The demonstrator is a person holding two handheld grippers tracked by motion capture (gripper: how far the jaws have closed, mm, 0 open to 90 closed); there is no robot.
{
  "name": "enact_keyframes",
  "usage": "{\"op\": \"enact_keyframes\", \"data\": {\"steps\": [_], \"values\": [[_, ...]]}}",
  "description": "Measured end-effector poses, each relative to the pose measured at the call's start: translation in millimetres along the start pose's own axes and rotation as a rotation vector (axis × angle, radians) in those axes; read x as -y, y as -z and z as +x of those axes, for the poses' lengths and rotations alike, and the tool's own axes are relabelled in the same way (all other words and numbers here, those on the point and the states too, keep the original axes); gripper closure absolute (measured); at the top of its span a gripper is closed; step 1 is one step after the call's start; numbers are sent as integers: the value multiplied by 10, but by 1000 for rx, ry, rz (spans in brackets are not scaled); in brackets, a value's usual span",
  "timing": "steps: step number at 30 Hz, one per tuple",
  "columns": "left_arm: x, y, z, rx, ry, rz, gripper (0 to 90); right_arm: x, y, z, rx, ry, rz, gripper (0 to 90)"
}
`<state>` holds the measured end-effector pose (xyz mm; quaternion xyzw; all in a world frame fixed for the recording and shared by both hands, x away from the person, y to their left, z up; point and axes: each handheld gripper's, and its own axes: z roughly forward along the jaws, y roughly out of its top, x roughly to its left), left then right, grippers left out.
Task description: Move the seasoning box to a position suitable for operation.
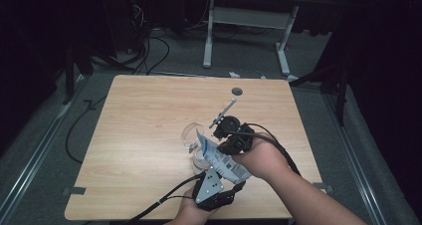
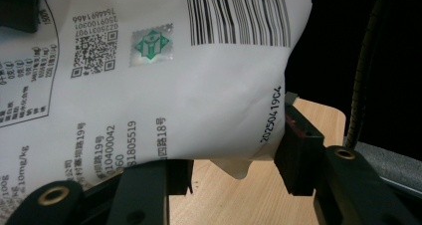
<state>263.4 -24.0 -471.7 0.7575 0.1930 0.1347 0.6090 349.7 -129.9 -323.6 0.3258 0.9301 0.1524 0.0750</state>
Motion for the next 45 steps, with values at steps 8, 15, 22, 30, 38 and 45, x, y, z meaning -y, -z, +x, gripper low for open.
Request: {"op": "enact_keyframes", "data": {"steps": [8, 15, 22, 30, 38, 45], "values": [[1, 4, -1, -1, -1, -1, 559, 0, -3, 1, -2, 1, -1, 900], [-2, 6, -1, -1, 1, -3, 560, -1, -3, 1, -1, 1, -2, 900], [-5, 8, 0, 0, 4, -7, 560, -8, -7, 1, -2, 2, -3, 900], [-6, 11, 0, 0, 2, -6, 561, -9, -13, 2, -3, 3, -4, 900], [-17, 18, 4, 0, 3, -11, 562, -18, 1, 5, 2, 6, -3, 900], [-26, 23, 6, -1, -1, -13, 563, -24, 13, 9, 1, 6, -4, 900]]}}
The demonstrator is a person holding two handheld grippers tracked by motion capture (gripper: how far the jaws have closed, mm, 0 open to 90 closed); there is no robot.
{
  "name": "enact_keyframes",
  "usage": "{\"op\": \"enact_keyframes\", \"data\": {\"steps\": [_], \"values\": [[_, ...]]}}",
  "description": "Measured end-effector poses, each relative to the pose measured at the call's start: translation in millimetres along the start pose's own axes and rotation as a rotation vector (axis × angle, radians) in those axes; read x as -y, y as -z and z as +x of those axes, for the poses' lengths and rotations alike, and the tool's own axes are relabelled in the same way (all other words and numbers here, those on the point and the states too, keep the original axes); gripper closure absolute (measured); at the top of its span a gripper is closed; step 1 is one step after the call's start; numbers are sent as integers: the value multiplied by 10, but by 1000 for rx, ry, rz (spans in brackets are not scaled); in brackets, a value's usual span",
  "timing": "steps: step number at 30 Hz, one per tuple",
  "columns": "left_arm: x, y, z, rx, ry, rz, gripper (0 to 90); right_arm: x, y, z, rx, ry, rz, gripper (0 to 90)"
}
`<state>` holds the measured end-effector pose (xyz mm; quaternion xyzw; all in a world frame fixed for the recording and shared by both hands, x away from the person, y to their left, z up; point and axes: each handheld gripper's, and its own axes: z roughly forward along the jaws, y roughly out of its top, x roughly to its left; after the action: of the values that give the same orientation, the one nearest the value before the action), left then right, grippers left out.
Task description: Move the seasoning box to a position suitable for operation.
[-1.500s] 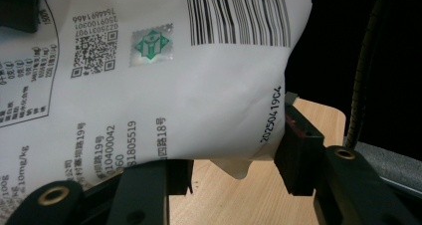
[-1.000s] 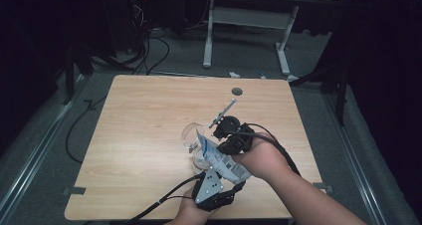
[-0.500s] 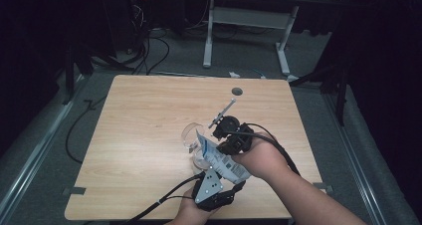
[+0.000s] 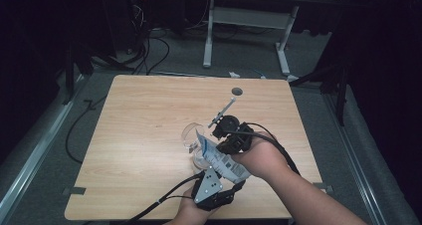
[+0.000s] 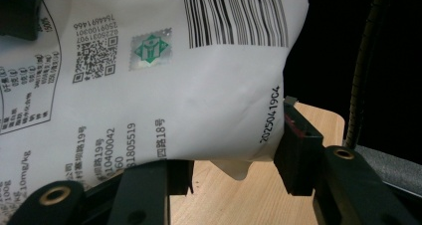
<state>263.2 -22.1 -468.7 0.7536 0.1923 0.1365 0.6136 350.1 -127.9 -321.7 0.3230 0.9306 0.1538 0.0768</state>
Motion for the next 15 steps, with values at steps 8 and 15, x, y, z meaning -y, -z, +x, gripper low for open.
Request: {"op": "enact_keyframes", "data": {"steps": [8, 15], "values": [[6, -2, -3, 1, -1, 2, 563, 4, -7, -3, -2, 2, 0, 900], [8, -2, -5, 0, -1, 2, 564, 10, -15, -10, -6, 2, -4, 900]]}}
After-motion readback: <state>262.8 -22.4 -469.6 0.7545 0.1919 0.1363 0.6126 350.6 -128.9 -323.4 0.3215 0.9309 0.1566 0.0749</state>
